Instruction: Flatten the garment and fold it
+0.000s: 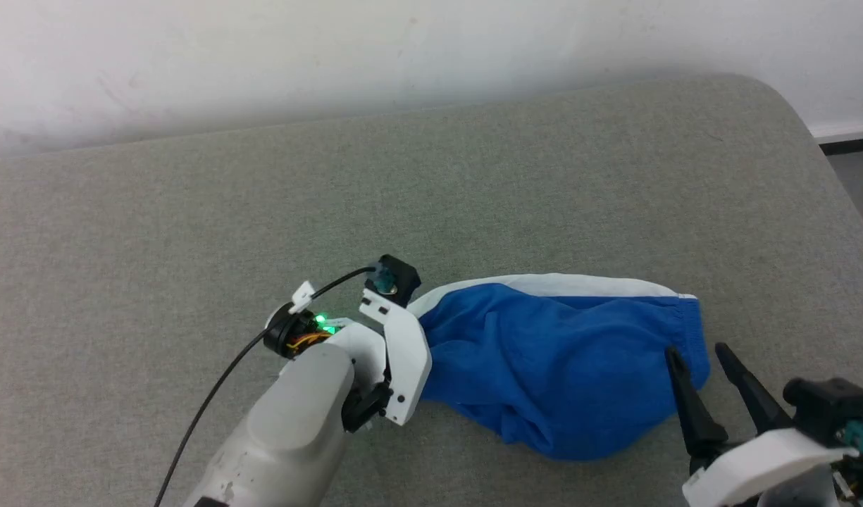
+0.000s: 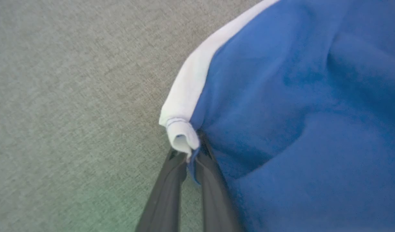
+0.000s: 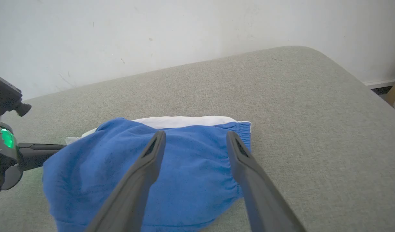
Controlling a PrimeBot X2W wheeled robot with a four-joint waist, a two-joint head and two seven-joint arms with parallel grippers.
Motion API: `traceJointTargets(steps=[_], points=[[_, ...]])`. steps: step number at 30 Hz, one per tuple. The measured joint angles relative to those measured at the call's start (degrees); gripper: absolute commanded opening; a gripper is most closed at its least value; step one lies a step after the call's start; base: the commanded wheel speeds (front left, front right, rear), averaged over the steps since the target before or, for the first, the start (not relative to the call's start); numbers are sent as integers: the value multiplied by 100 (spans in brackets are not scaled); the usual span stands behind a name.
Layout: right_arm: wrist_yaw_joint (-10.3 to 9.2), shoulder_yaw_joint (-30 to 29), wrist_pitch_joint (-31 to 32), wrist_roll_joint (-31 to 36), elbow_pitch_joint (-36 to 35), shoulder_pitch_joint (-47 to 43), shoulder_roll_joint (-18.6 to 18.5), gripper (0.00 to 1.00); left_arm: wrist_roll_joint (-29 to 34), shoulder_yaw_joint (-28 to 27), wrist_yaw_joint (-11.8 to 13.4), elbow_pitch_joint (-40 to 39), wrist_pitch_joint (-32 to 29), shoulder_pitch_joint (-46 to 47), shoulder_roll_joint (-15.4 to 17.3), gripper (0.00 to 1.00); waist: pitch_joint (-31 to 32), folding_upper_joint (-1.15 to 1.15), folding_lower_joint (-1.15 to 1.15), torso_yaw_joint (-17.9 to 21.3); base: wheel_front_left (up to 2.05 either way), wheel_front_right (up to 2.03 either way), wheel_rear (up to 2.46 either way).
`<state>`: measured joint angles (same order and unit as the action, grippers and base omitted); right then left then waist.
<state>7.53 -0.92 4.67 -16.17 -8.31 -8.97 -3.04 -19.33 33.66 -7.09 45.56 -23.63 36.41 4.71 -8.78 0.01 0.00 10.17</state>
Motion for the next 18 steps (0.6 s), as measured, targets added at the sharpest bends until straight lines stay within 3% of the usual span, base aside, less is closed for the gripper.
traceJointTargets(steps=[5, 10, 18], points=[[1, -164, 399, -198, 469, 549, -246, 100, -174, -255, 141, -245, 746, -300, 107, 0, 44, 0, -1, -113, 0, 0, 0], [1, -104, 1178, -588, 1394, 1571, -895, 100, -264, -381, 221, -709, 1128, -556, 247, 0, 48, 0, -1, -319, 0, 0, 0], [0, 954, 2787, -1315, 3194, 3181, -1791, 100, -287, -343, 263, -1411, 1394, -591, 205, 0, -136, 0, -1, -657, 0, 0, 0]])
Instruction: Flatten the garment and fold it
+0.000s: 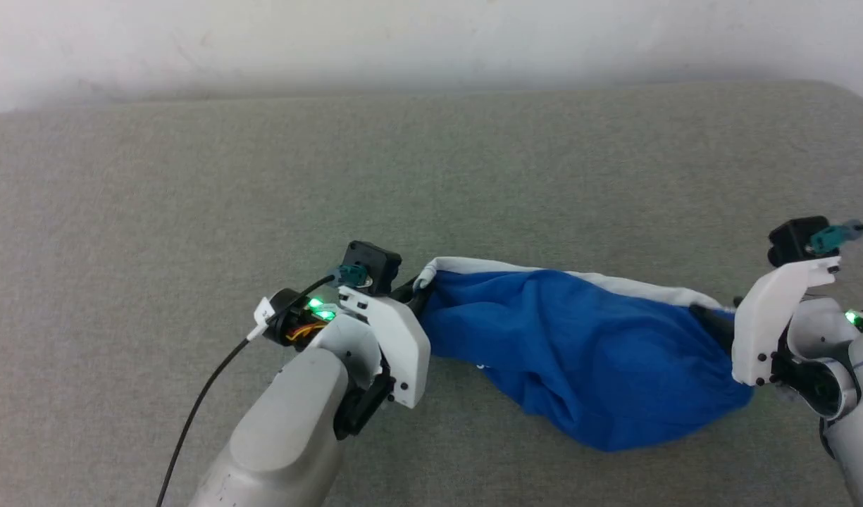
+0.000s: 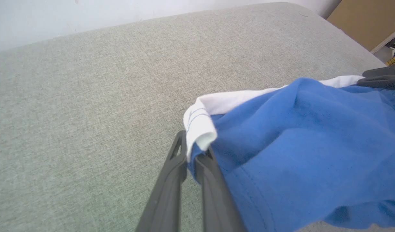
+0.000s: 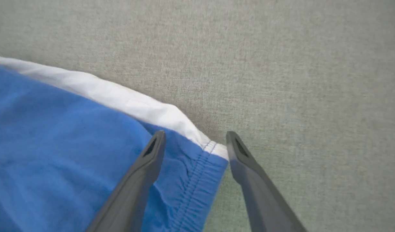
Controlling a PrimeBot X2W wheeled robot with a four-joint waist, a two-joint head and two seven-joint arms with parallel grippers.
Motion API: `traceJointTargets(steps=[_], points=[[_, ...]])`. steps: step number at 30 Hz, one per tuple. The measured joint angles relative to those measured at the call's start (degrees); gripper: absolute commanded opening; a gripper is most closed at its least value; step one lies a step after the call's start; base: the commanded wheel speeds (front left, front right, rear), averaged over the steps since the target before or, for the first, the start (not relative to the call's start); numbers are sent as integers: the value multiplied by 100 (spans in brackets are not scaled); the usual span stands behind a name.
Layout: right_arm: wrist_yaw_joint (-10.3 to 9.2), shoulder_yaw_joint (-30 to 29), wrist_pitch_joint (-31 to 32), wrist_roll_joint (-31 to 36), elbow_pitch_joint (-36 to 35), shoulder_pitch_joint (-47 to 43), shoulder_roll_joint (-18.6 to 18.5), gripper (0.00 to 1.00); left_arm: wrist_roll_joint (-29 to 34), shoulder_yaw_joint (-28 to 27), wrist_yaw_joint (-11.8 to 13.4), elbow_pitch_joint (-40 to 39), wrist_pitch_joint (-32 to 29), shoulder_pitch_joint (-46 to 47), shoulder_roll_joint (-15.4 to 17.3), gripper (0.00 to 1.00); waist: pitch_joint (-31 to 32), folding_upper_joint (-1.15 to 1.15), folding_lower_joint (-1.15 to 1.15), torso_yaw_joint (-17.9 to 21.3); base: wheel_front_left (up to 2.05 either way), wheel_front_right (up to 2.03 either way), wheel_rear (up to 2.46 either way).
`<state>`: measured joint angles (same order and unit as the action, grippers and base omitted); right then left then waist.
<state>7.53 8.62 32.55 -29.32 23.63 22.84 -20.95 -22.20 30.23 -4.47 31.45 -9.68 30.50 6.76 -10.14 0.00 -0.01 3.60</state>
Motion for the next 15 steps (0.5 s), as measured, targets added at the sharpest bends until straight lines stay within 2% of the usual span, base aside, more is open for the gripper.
traceJointTargets(steps=[6, 7, 8, 9, 10, 13, 15], points=[[5, 591, 1020, -305, 951, 595, -268, 100, 0, 68, 4, -204, 93, 2, -49, 0, -222, 0, 1, -209, 0, 0, 0], [8, 661, 1213, -344, 1046, 696, -296, 62, 0, 75, 4, -223, 122, 2, -53, 0, -252, 0, 1, -239, 0, 0, 0], [7, 730, 1394, -375, 1117, 786, -327, 31, 0, 79, 4, -237, 132, 2, -57, 0, -274, 0, 1, -269, 0, 0, 0], [7, 806, 1540, -405, 1156, 866, -353, 6, -1, 81, 4, -252, 163, 1, -59, 0, -293, 0, 1, -295, 0, 0, 0], [5, 843, 1644, -459, 1188, 918, -375, 0, -1, 85, 4, -266, 178, 1, -58, 0, -307, 0, 1, -318, 0, 0, 0], [-2, 1007, 1757, -587, 1203, 978, -392, 0, -9, 90, 4, -282, 270, 1, -45, 0, -288, 0, 1, -352, 0, 0, 0], [-8, 1143, 1607, -621, 1115, 970, -454, 0, -21, 68, 4, -310, 349, 1, -19, 0, -233, 0, 1, -354, 0, 0, 0]])
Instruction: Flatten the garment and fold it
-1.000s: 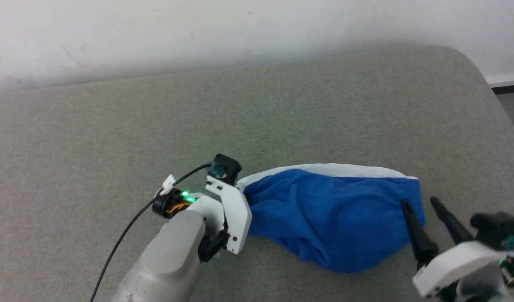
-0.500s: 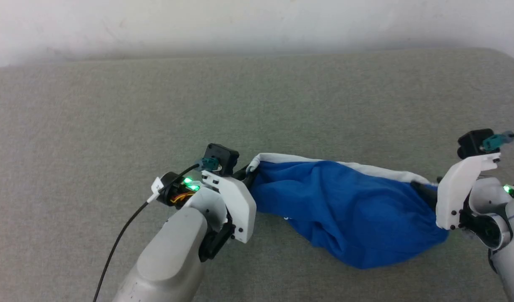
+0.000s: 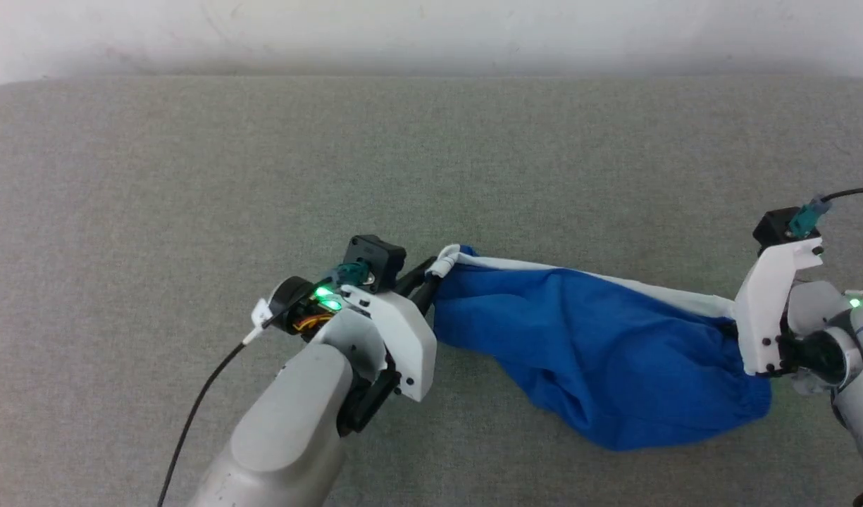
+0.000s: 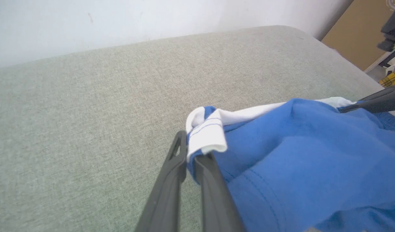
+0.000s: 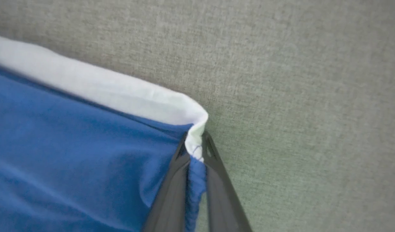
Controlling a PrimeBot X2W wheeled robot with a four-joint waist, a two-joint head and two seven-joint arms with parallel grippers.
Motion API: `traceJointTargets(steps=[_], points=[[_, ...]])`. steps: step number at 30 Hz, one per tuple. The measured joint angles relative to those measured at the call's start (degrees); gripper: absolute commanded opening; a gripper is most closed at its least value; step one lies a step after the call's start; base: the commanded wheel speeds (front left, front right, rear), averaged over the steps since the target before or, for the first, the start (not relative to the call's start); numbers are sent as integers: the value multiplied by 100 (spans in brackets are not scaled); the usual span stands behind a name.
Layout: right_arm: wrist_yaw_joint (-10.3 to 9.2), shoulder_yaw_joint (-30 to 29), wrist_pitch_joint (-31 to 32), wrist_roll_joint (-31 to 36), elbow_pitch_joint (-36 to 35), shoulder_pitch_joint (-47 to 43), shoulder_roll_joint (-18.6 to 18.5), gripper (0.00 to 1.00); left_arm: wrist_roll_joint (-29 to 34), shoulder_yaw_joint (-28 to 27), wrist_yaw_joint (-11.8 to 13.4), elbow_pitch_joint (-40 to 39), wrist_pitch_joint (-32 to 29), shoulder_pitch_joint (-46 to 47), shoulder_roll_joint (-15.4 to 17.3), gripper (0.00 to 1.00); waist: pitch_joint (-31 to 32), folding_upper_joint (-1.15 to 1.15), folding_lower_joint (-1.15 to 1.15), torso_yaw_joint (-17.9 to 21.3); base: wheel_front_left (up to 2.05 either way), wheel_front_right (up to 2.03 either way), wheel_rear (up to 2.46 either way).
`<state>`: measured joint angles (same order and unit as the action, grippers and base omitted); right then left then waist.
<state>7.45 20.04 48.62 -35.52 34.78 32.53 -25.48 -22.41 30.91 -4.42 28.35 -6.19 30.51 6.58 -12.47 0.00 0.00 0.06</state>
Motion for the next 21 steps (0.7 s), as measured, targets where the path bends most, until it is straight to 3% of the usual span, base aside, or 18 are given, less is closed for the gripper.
traceJointTargets(steps=[6, 12, 17, 21], points=[[8, 302, -1127, 27, -810, 41, -64, 0, -49, -328, 100, -323, 363, 75, 328, 0, 297, 0, 0, 37, 0, 0, 0], [9, 242, -1772, 129, -1592, 632, -109, 0, -240, -759, 100, -611, 222, 703, 780, 0, 595, 0, 1, 99, 0, 0, 0], [9, 220, -2000, 202, -1536, 1482, -11, 0, -419, -1005, 18, -243, -24, 1723, 911, 0, 521, 0, 0, 152, 0, 0, 0], [15, 248, -2364, 309, -1191, 2375, 156, 0, -468, -1144, -57, 423, 122, 2683, 958, 0, 277, 0, 0, 177, 0, 0, 0]])
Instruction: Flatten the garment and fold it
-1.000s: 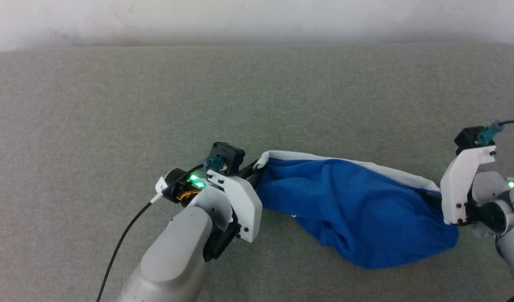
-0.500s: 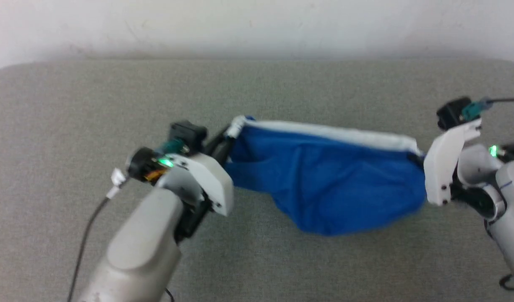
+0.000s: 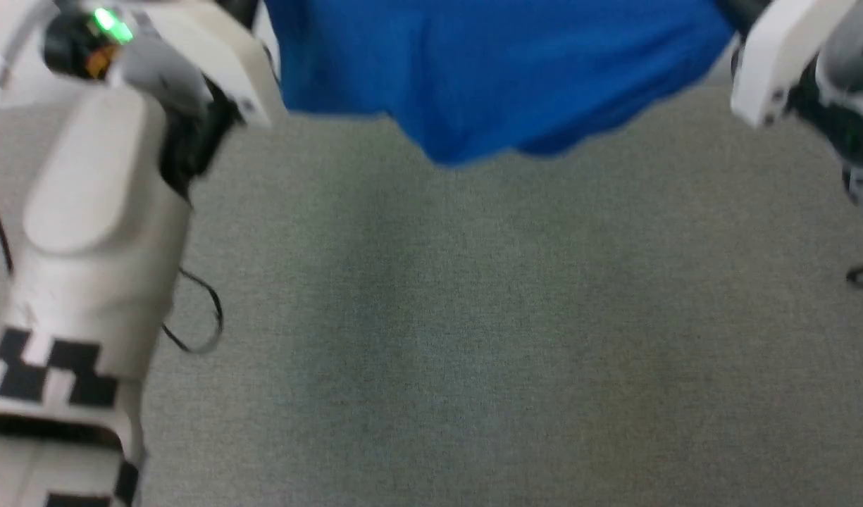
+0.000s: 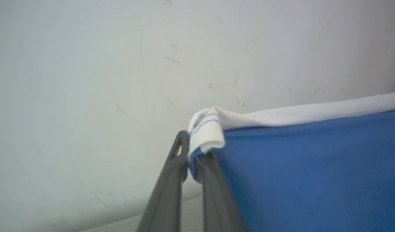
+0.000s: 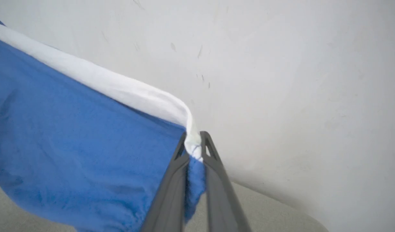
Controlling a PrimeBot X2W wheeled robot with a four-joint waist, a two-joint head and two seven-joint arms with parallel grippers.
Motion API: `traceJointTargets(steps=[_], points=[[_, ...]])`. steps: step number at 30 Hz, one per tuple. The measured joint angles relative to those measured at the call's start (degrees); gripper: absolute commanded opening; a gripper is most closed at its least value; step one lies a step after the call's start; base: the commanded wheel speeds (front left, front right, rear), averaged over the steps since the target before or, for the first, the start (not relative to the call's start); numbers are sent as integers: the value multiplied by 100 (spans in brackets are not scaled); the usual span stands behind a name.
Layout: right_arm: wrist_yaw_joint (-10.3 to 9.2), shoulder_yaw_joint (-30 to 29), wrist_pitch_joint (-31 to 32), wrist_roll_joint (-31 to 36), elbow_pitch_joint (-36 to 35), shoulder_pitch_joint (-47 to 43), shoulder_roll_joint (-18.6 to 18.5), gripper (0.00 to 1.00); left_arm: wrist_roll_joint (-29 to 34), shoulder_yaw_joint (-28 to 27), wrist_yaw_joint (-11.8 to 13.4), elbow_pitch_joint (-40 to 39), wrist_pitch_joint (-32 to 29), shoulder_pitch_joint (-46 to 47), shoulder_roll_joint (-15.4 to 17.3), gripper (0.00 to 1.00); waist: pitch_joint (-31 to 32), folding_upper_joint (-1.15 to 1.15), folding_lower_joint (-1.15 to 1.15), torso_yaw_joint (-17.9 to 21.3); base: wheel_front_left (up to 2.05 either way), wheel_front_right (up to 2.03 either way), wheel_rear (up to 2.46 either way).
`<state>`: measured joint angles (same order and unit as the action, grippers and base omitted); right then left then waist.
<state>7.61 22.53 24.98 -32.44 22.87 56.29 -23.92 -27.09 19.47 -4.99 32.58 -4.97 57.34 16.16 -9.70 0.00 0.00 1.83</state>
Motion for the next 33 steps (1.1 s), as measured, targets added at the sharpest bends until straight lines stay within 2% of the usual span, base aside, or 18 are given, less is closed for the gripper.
traceJointTargets(steps=[4, 9, 15, 21, 27, 33], points=[[2, 62, -600, 162, 485, 945, 249, 0, 132, -71, -3, 672, 385, 977, 66, 0, -339, 0, -1, 18, 0, 0, 0], [3, 56, -1869, 606, 1048, 2003, 446, 0, 392, -141, 13, 1187, 1293, 2031, 112, 0, -783, 0, -1, 62, 0, 0, 0], [2, 413, -2585, 667, 1767, 2276, 668, 0, 450, -111, 18, 1924, 1705, 2432, 8, 0, -1243, 0, -2, 104, 0, 0, 0], [0, 890, -2909, 337, 2323, 2139, 832, 0, 377, -104, 2, 2490, 1893, 2288, -215, 0, -1602, 0, -1, 115, 0, 0, 0], [0, 1344, -3208, -180, 2675, 1490, 920, 0, 186, -157, -98, 2843, 1958, 1432, -525, 0, -1784, 0, -2, 78, 0, 0, 0], [-1, 1764, -3598, -647, 2402, 607, 782, 0, 120, -438, -103, 2189, 1970, 195, -697, 0, -1613, 0, 1, 21, 0, 0, 0]])
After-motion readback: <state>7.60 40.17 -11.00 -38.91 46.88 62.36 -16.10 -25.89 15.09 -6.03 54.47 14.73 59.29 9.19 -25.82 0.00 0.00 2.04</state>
